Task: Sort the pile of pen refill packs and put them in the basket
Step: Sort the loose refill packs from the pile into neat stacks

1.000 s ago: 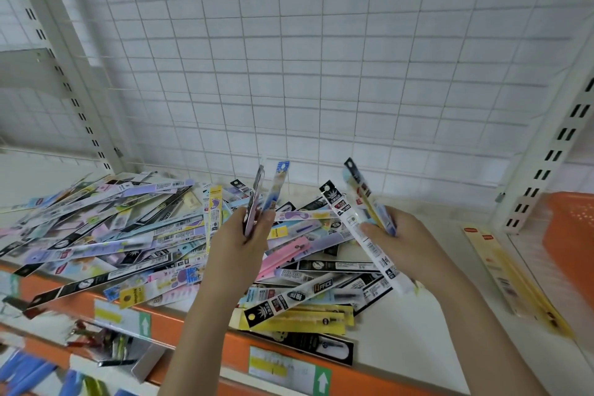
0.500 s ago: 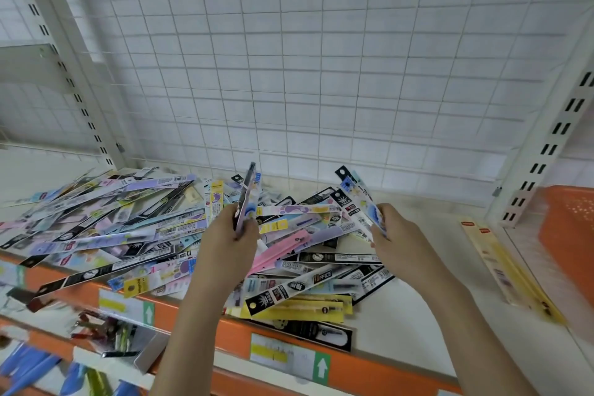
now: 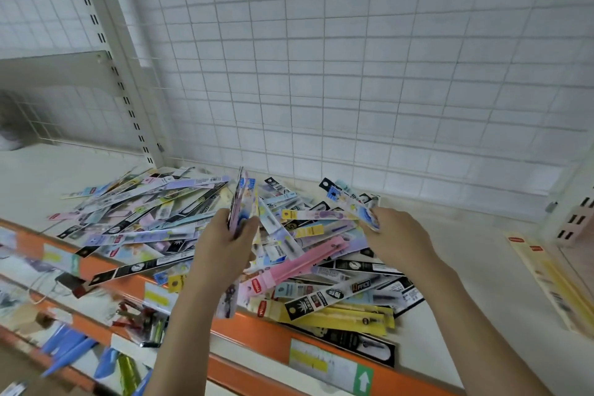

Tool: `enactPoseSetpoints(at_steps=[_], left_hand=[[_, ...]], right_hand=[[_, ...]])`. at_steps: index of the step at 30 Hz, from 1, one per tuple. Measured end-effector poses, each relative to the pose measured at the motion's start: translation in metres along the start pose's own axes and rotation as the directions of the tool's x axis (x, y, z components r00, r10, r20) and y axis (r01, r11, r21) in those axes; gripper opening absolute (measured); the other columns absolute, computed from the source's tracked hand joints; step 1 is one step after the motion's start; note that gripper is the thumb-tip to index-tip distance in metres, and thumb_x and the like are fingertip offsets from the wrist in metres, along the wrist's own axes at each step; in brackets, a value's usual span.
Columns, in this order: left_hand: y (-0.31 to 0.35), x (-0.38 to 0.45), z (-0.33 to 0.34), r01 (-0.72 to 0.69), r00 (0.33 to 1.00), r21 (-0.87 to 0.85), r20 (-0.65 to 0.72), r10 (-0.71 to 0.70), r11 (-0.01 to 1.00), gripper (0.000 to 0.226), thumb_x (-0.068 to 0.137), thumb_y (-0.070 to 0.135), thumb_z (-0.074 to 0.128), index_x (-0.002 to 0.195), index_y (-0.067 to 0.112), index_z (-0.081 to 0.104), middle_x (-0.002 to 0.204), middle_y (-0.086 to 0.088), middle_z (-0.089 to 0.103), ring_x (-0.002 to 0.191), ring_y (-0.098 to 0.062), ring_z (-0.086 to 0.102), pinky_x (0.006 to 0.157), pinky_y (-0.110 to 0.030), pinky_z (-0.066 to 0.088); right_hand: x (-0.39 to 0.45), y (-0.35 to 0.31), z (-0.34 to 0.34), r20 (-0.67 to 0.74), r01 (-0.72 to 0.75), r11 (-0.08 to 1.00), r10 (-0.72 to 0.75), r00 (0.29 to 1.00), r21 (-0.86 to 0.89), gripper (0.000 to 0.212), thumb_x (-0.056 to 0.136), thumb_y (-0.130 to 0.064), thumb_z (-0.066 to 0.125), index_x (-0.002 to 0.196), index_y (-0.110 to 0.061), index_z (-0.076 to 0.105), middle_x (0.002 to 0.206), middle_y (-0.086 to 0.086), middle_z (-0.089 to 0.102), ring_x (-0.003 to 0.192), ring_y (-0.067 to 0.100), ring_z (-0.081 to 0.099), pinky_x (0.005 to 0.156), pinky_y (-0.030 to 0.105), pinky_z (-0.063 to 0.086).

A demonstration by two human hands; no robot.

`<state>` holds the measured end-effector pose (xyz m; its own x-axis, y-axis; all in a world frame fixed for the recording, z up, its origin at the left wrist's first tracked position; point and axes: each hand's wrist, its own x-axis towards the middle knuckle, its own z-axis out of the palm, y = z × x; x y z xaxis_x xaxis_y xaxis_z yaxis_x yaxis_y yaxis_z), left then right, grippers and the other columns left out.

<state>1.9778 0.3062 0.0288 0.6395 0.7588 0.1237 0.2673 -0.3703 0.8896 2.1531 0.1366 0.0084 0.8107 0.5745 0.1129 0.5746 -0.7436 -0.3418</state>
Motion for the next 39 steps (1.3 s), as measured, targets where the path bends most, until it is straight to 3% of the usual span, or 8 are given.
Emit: enactPoseSetpoints(at_steps=[3,7,11,15,21,25,29,39], left_hand=[[-0.006,0.008,-0.013,-0.002,1.0,-0.009,-0.026,0.002,1.0,0.017,0.093,0.022,0.051,0.082,0.01,0.048,0.064,-0.008,0.055,0.042,-0.01,0.054,0.043,-0.02,0.043],[-0.015,0.022,-0.027,-0.012,0.998,0.044,-0.054,0.014,0.999,0.022,0.091,0.024,0.053,0.076,0.011,0.043,0.06,-0.007,0.044,0.049,-0.02,0.047,0.05,-0.028,0.041],[-0.025,0.037,-0.033,-0.002,0.999,0.121,-0.048,0.008,0.993,0.022,0.087,0.014,0.054,0.071,0.01,0.039,0.059,-0.005,0.034,0.052,-0.021,0.03,0.05,-0.028,0.028],[-0.03,0.058,-0.034,0.086,0.996,0.144,-0.043,-0.081,0.986,0.014,0.084,0.009,0.053,0.074,0.014,0.046,0.061,-0.004,0.038,0.051,-0.022,0.033,0.048,-0.025,0.028],[-0.027,0.09,-0.011,0.078,0.994,0.391,0.044,-0.103,0.917,0.038,0.09,0.03,0.055,0.062,0.013,0.035,0.059,-0.003,0.038,0.053,-0.017,0.036,0.049,-0.028,0.027],[-0.022,0.1,0.011,0.035,0.989,0.543,0.099,-0.106,0.839,0.043,0.087,0.041,0.055,0.065,0.007,0.044,0.057,-0.002,0.04,0.058,-0.02,0.045,0.05,-0.024,0.033],[-0.015,0.101,0.024,0.023,0.983,0.62,0.129,-0.131,0.784,0.053,0.08,0.059,0.056,0.071,0.008,0.048,0.06,0.0,0.046,0.059,-0.016,0.048,0.051,-0.025,0.036],[-0.019,0.109,0.02,0.205,0.955,0.296,0.147,-0.256,0.933,0.04,0.076,0.017,0.071,0.062,0.009,0.035,0.056,-0.004,0.036,0.046,-0.016,0.033,0.045,-0.022,0.027]], right_hand=[[0.02,-0.012,0.005,0.006,0.015,1.0,-0.015,1.0,-0.015,0.031,0.09,-0.02,0.047,0.062,-0.022,0.033,0.063,-0.002,0.043,0.063,0.023,0.047,0.048,0.025,0.028],[0.042,-0.027,0.012,0.053,0.053,0.994,-0.048,0.997,-0.094,0.033,0.09,-0.018,0.048,0.06,-0.021,0.033,0.064,-0.003,0.039,0.066,0.021,0.046,0.048,0.025,0.027],[0.054,-0.038,0.024,0.121,0.068,0.988,-0.051,0.991,-0.142,0.011,0.093,-0.027,0.05,0.086,-0.018,0.048,0.076,-0.001,0.049,0.074,0.021,0.048,0.056,0.026,0.032],[0.056,-0.043,0.031,0.15,0.048,0.979,-0.018,0.989,-0.196,0.006,0.091,-0.019,0.049,0.09,-0.018,0.043,0.086,0.002,0.049,0.077,0.023,0.047,0.064,0.028,0.036],[0.058,-0.038,0.02,0.048,0.021,0.986,-0.014,0.999,-0.164,0.011,0.092,-0.026,0.05,0.092,-0.015,0.054,0.086,0.002,0.046,0.076,0.023,0.049,0.063,0.029,0.037],[0.055,-0.037,0.011,0.027,-0.013,0.99,0.017,0.999,-0.14,0.012,0.092,-0.023,0.05,0.096,-0.012,0.054,0.089,0.002,0.038,0.078,0.024,0.047,0.065,0.031,0.037],[0.049,-0.035,0.006,0.044,-0.058,0.992,0.064,0.997,-0.109,0.008,0.091,-0.017,0.046,0.09,-0.013,0.039,0.086,0.006,0.045,0.078,0.027,0.045,0.064,0.029,0.035],[0.046,-0.039,0.011,0.041,-0.015,0.995,0.019,0.999,-0.094,0.012,0.093,-0.019,0.044,0.089,-0.017,0.033,0.082,0.003,0.044,0.076,0.026,0.045,0.062,0.03,0.035]])
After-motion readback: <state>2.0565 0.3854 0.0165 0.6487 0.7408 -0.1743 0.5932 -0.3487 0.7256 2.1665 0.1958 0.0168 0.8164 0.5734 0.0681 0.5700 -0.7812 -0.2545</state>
